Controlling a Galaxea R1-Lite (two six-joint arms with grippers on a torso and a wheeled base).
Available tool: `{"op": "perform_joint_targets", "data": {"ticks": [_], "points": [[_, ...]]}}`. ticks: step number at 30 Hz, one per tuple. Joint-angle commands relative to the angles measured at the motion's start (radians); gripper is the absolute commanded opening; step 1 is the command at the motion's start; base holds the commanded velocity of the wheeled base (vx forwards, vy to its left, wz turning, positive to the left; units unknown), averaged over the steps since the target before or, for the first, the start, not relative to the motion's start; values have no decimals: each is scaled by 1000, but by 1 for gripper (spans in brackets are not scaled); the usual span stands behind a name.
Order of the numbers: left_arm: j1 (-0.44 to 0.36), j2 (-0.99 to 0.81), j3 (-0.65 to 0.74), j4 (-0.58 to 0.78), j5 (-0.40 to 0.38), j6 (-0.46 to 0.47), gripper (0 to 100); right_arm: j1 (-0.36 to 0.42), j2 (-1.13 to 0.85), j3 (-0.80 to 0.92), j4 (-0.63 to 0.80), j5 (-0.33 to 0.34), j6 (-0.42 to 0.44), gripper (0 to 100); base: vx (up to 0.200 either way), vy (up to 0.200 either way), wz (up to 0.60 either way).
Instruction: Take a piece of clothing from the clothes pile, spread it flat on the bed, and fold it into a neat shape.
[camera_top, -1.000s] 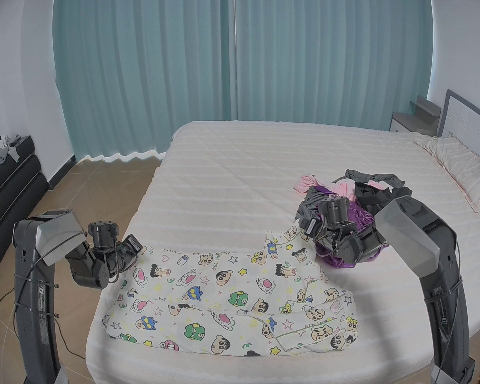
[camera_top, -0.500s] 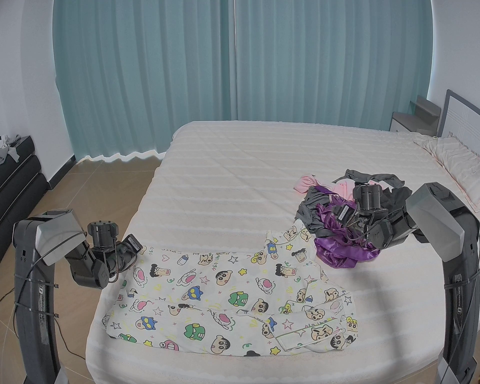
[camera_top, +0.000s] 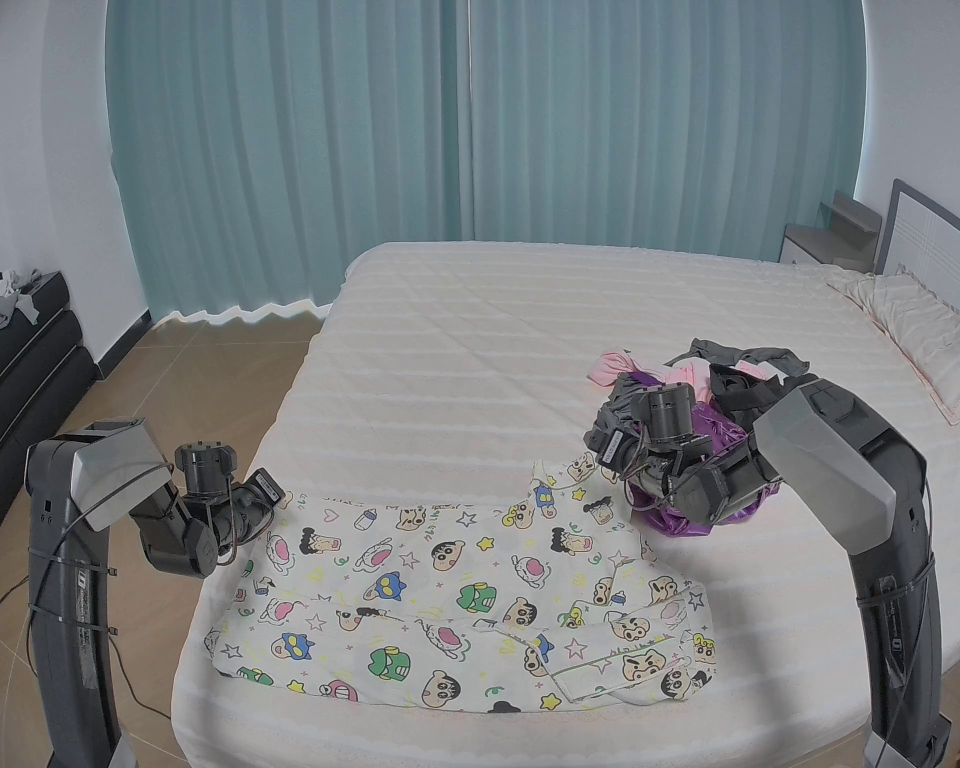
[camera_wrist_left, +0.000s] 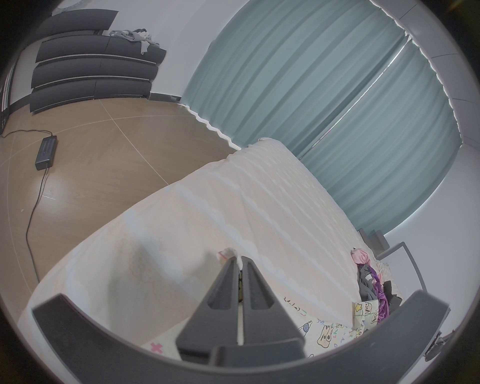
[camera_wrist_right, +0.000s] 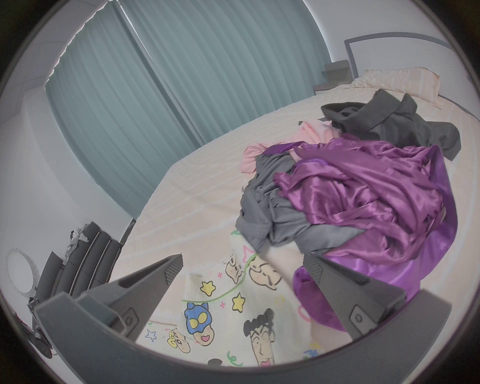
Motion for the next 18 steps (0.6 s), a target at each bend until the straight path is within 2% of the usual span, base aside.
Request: {"op": "perform_joint_targets", "data": {"ticks": [1,18], "points": [[0,-2,1,0,0,0,0,22,79,-54,8,-6,-10,100,0,0,0],[-1,-3,11,0,0,0,0,26,154,-148,6,-12,-44,100,0,0,0]]}}
